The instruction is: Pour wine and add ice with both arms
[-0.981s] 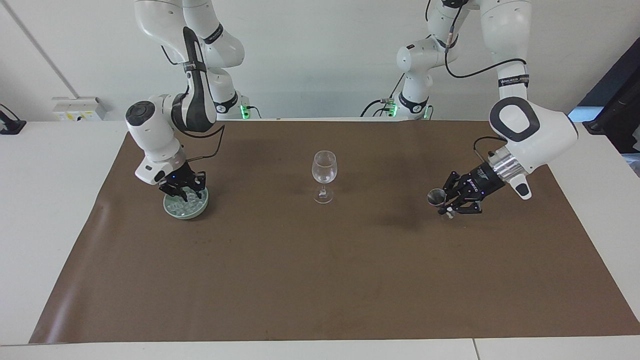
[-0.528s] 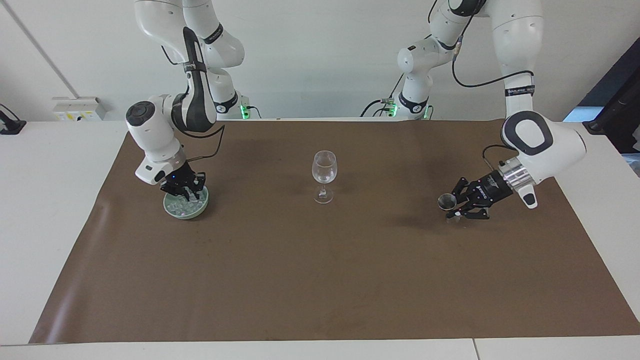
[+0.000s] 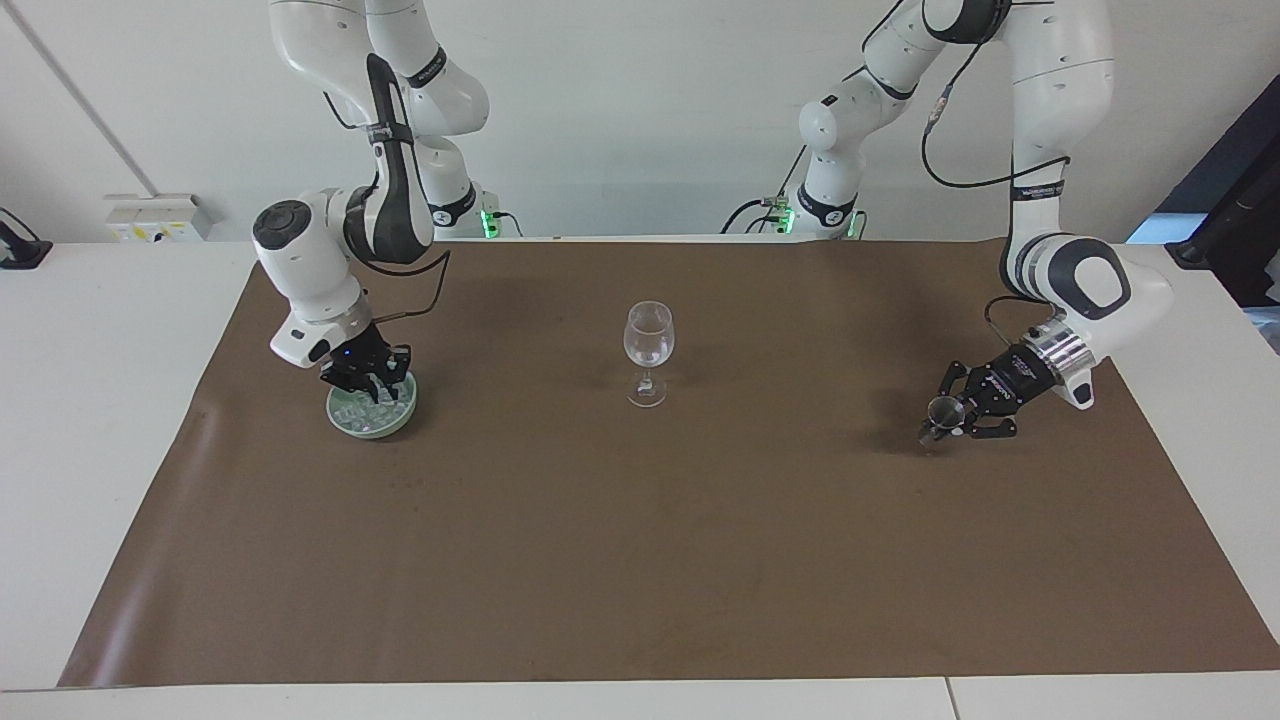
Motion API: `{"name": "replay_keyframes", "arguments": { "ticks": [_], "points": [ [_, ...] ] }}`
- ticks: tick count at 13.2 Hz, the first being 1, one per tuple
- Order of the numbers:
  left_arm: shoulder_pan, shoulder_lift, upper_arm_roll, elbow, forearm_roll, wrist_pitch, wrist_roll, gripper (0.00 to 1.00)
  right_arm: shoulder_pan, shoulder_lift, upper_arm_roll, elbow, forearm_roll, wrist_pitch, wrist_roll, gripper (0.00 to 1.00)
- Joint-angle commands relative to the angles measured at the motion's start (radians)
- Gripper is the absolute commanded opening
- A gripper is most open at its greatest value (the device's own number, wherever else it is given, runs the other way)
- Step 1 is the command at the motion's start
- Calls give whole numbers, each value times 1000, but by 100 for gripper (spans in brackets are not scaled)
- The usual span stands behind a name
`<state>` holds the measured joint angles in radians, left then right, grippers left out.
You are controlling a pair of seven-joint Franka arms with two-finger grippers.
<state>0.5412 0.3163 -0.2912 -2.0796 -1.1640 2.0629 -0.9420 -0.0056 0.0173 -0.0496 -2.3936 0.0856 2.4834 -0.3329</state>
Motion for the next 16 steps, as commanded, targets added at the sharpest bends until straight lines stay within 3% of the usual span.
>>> {"name": "replay_keyframes", "arguments": {
  "ticks": [1,5,9,11,13,14,16],
  "points": [
    [19,-62,-8,-100,-104,-1,32,0,-2,-4,4,22,17,-7,28,0],
    [40,-100,-8,-201,-183,2,159,0,-1,-10,11,138,16,-162,29,0],
    [52,-111,-8,-228,-218,5,167,0,1,-16,45,276,16,-358,60,0],
    [54,-111,-8,-229,-220,5,167,26,1,-5,98,403,5,-490,127,0],
    [54,-111,-8,-229,-220,6,169,82,12,13,175,531,3,-598,263,0],
    [54,-111,-8,-229,-220,3,172,97,45,35,201,603,3,-644,349,0],
    [66,-115,-6,-228,-220,-6,181,100,151,73,203,716,2,-699,527,0]
  ]
}}
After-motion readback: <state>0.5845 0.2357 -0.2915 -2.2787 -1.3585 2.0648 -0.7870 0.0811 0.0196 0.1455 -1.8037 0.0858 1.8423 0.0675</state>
